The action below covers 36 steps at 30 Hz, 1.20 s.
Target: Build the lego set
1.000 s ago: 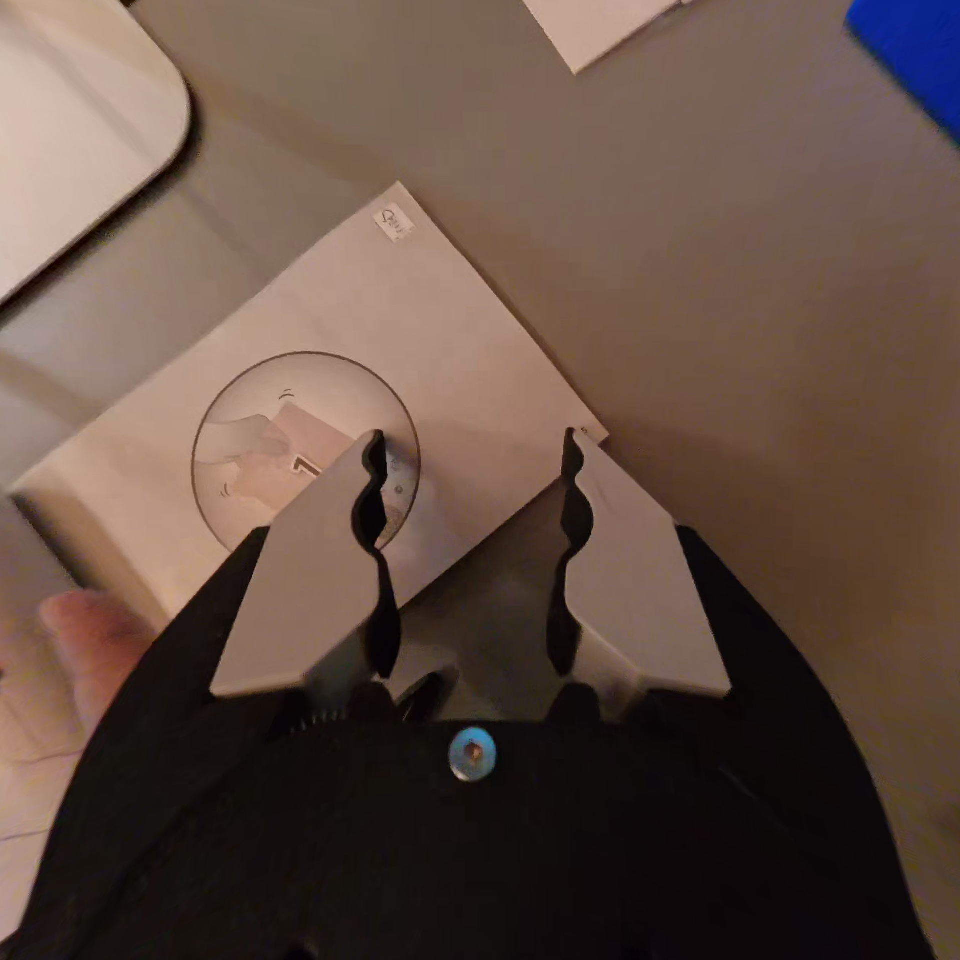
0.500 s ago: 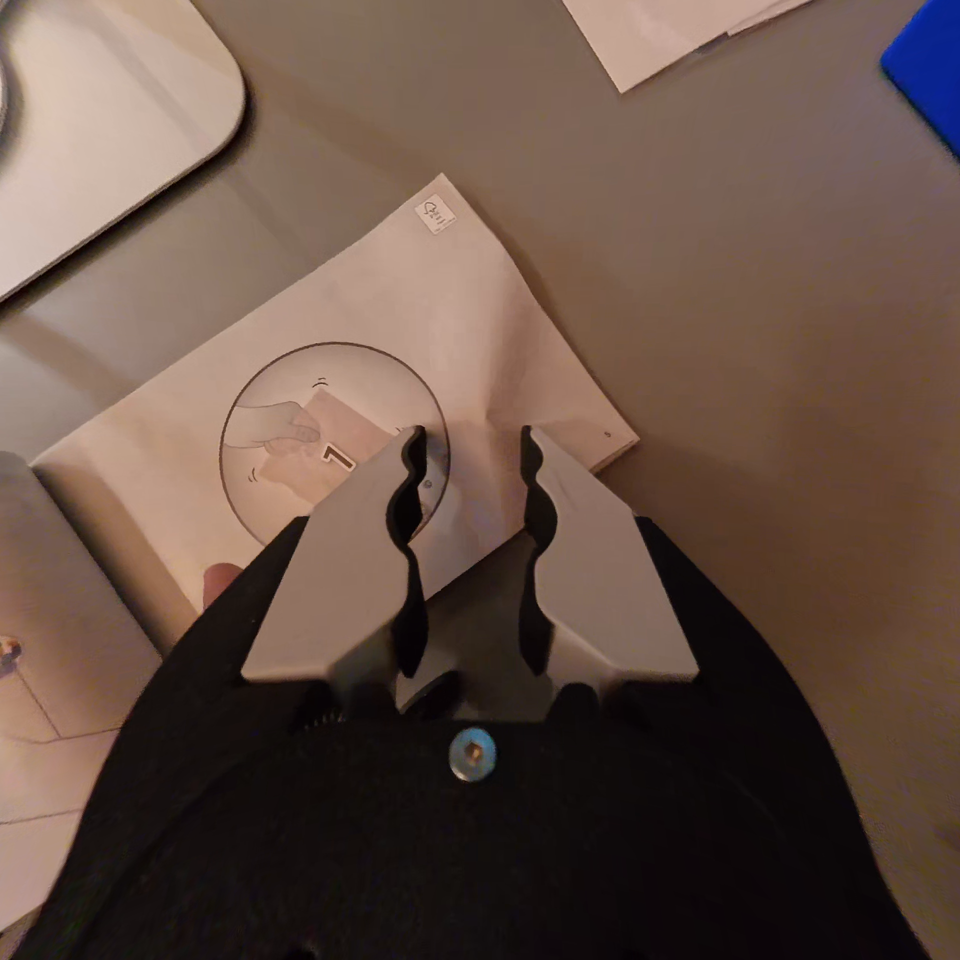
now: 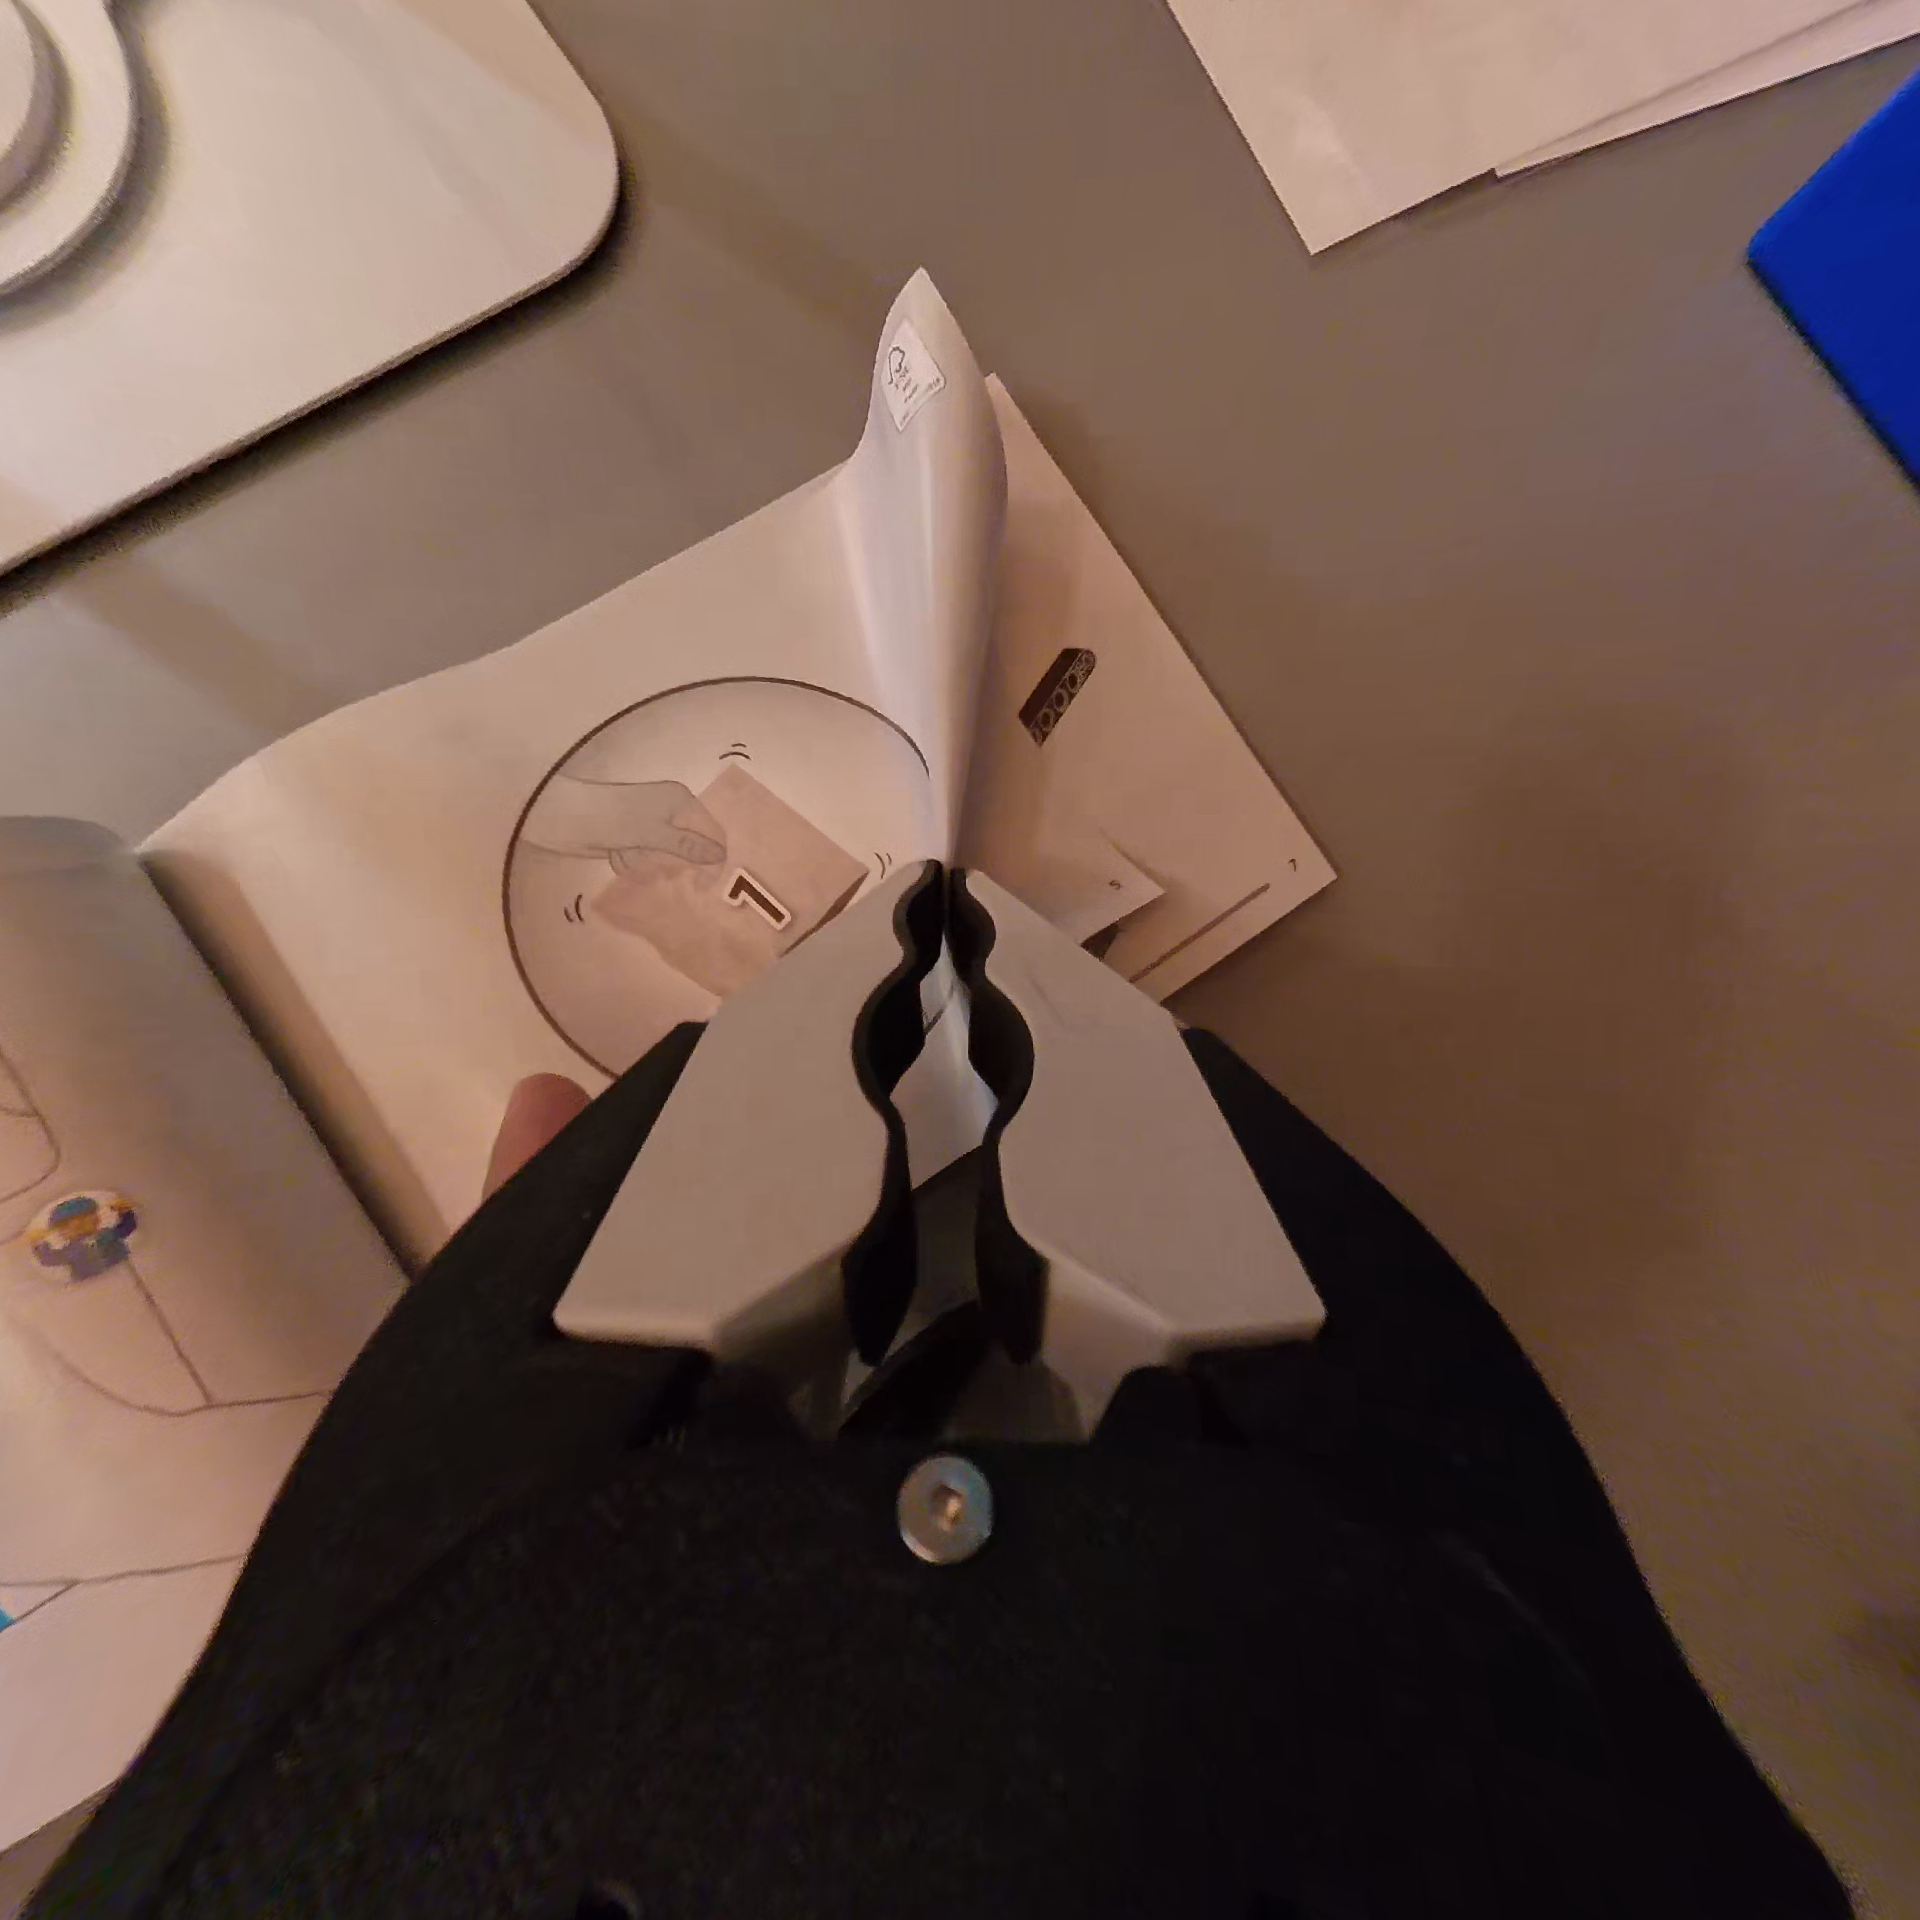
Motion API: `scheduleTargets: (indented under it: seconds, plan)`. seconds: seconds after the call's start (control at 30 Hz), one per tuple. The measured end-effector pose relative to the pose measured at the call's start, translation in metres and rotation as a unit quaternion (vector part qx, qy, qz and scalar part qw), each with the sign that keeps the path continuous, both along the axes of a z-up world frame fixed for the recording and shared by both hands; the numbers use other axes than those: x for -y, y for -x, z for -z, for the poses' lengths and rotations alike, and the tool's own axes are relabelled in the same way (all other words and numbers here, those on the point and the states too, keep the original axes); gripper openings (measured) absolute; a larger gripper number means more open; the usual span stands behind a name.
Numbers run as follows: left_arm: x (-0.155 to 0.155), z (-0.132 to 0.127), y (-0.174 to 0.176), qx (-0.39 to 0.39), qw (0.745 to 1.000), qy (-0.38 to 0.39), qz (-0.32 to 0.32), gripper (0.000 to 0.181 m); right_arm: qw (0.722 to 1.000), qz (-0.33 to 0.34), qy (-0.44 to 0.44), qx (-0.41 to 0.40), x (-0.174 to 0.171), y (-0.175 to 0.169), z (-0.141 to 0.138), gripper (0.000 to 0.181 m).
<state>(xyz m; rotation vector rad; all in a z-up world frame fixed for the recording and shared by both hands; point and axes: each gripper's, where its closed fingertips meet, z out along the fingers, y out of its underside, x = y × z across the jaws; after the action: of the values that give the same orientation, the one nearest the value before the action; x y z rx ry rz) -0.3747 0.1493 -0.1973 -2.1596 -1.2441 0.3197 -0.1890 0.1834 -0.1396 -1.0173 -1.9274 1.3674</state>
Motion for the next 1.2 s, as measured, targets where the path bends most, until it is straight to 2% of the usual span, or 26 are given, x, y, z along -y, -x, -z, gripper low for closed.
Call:
scheduleTargets:
  seconds: [0.2,0.4,0.7,0.97,1.2]
  plan:
    - [0.010,-0.017,0.002,-0.018,0.999,-0.037,-0.009,0.000,1.000,-0.002,-0.003,0.002,0.001,0.000,0.001,0.039]
    - [0.034,-0.053,0.011,-0.030,0.989,-0.139,-0.038,0.000,1.000,-0.003,-0.005,0.002,0.001,-0.001,0.001,0.039]
    - [0.082,-0.084,0.011,-0.008,0.961,-0.271,-0.053,0.000,1.000,-0.007,-0.023,0.005,0.005,-0.001,0.005,0.037]
    - [0.109,-0.090,-0.001,0.022,0.917,-0.394,-0.057,0.000,0.998,-0.010,-0.054,0.016,0.009,-0.001,0.014,0.036]
    - [0.107,-0.086,-0.010,0.034,0.910,-0.411,-0.035,0.000,0.998,0.002,-0.066,0.023,0.007,0.002,0.018,0.031]
